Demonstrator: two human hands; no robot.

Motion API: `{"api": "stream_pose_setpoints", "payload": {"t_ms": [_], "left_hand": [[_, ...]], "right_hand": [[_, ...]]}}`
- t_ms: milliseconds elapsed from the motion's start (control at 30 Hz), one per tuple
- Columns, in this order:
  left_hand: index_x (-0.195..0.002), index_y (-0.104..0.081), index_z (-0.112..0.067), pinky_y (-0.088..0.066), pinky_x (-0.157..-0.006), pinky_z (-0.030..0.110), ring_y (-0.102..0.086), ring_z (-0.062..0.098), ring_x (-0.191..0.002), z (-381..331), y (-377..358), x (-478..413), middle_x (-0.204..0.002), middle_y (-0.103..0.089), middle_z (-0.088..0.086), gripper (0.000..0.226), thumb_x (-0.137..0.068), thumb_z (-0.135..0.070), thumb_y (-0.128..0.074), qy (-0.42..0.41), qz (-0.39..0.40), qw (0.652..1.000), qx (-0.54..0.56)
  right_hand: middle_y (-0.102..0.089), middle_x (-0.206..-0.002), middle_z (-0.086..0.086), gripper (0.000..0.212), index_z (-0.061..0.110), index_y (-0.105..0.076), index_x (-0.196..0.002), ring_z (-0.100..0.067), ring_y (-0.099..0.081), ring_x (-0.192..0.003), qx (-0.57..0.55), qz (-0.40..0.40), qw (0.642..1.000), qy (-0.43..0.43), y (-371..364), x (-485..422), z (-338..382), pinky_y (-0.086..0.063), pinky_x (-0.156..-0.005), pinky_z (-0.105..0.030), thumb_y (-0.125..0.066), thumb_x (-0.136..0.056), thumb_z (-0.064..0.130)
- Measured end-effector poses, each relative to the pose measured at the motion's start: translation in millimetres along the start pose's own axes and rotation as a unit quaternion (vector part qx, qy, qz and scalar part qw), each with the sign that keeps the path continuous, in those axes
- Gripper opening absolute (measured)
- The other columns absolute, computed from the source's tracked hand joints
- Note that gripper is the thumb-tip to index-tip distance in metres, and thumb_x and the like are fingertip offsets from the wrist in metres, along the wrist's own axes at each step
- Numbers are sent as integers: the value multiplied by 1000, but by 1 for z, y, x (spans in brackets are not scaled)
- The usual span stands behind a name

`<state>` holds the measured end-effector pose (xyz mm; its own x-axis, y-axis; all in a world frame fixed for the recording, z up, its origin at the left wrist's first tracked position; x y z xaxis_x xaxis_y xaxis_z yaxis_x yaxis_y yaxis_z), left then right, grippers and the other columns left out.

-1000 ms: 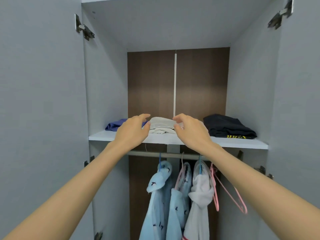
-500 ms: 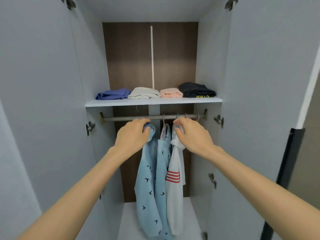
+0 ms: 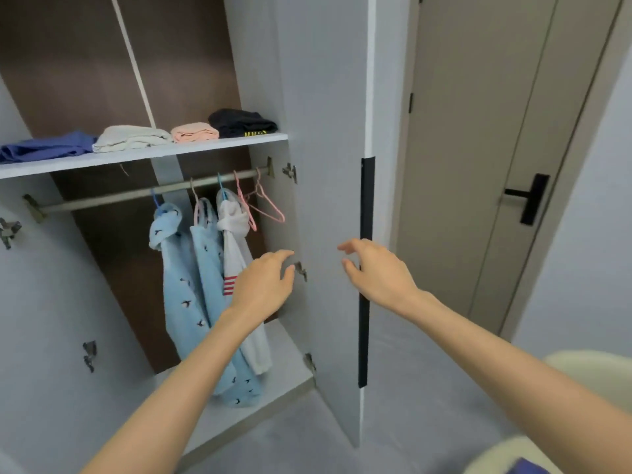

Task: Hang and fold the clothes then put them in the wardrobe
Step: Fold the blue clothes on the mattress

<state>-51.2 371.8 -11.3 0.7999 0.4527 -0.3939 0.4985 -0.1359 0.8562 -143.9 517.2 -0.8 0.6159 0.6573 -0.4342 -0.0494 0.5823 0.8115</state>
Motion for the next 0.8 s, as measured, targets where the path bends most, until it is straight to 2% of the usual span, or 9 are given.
{"api": "stream_pose_setpoints", "payload": {"t_ms": [133, 233, 367, 433, 567, 800], "left_hand": [[-134, -49, -22, -43, -94, 36, -54, 27, -117, -72, -52, 0, -130, -58, 4, 38, -97, -29, -43, -55, 35, 998, 14], [-136, -47, -24, -43, -87, 33, -53, 24, -119, -135, -96, 6, -134, -55, -1, 39, -99, -29, -41, -97, 73, 992, 47], [-135, -48, -22, -46, -93, 38, -51, 23, -120, -212, -151, 16, -133, -55, 0, 38, -99, -28, -40, -138, 114, 980, 87], [-136, -47, -21, -46, -93, 38, -51, 22, -121, -248, -185, 26, -133, -55, 0, 38, -99, -28, -40, -152, 139, 973, 100], [-137, -46, -20, -44, -96, 38, -49, 21, -123, -300, -262, 47, -135, -54, -1, 38, -100, -27, -40, -148, 197, 963, 107], [-133, -50, -16, -41, -99, 36, -51, 24, -122, -346, -402, 100, -131, -58, 3, 37, -97, -21, -46, -120, 277, 948, 102]], "right_hand": [[-55, -131, 4, 34, 22, -50, -131, -17, -50, -119, 23, -19, 997, -73, 34, 47, -74, -41, -82, -32, -42, -98, 25], [-56, -129, 3, 33, 22, -51, -129, -20, -51, -118, 44, -35, 990, -132, 61, 88, -136, -41, -81, -32, -42, -98, 25], [-56, -129, 0, 34, 21, -51, -130, -23, -51, -120, 55, -21, 978, -201, 83, 144, -212, -45, -93, -40, -43, -97, 26], [-57, -129, -1, 34, 20, -51, -130, -22, -53, -118, 56, -15, 970, -236, 91, 176, -254, -46, -94, -38, -44, -97, 26], [-58, -128, -1, 35, 17, -52, -129, -20, -57, -108, 42, 4, 957, -287, 92, 236, -332, -45, -85, -31, -44, -96, 22], [-57, -131, -3, 36, 16, -52, -130, -22, -54, -114, 31, 81, 931, -356, 41, 338, -454, -43, -87, -33, -46, -96, 21]]}}
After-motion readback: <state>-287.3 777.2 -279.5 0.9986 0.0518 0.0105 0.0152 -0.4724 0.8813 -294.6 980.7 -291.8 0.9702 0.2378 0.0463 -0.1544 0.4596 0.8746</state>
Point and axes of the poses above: each hand's wrist, its own x-axis away from the middle knuckle, its own y-axis out of the back of the hand, z = x × y, the point moved 10 cm from there along -x, towards the middle knuckle
